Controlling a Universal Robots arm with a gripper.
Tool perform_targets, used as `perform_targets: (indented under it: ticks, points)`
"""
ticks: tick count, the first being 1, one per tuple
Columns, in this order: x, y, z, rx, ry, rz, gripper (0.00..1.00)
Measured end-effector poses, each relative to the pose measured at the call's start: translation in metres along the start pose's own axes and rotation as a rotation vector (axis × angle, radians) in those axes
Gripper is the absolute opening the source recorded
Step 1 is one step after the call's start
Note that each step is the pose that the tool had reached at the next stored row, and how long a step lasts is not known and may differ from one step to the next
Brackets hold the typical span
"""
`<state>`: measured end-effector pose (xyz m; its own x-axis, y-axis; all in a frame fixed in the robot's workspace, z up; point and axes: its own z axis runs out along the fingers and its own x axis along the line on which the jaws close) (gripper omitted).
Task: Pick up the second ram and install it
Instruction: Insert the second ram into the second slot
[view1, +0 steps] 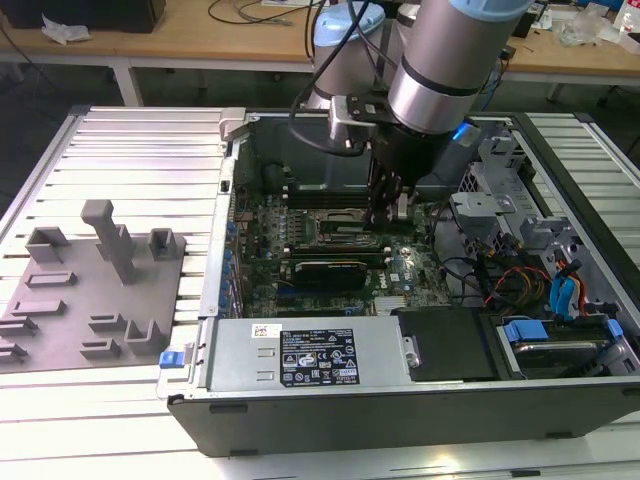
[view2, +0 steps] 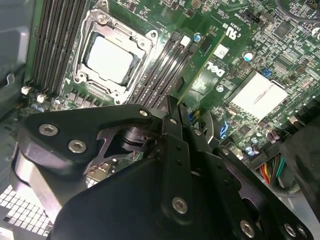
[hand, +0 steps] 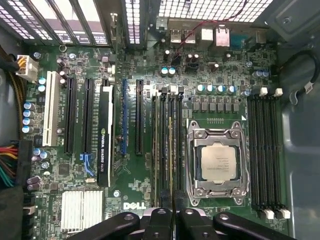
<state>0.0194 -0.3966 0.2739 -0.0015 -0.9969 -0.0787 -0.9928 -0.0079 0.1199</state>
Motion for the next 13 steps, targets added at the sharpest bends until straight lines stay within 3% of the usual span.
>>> perform_targets:
  ticks: [4,8,12,13]
  points:
    - [0.0005,-0.0004,0.0053,0.0001,0.0000,0.000,0.13]
    - [0.0010,0.0033,0.0108,0.0001,0.0000,0.000,0.13]
    - [0.0016,0.0216,0.0226,0.0001,0.0000,0.000,0.13]
    - [0.0011,0.0232,0.0249,0.0001,0.0000,0.000,0.13]
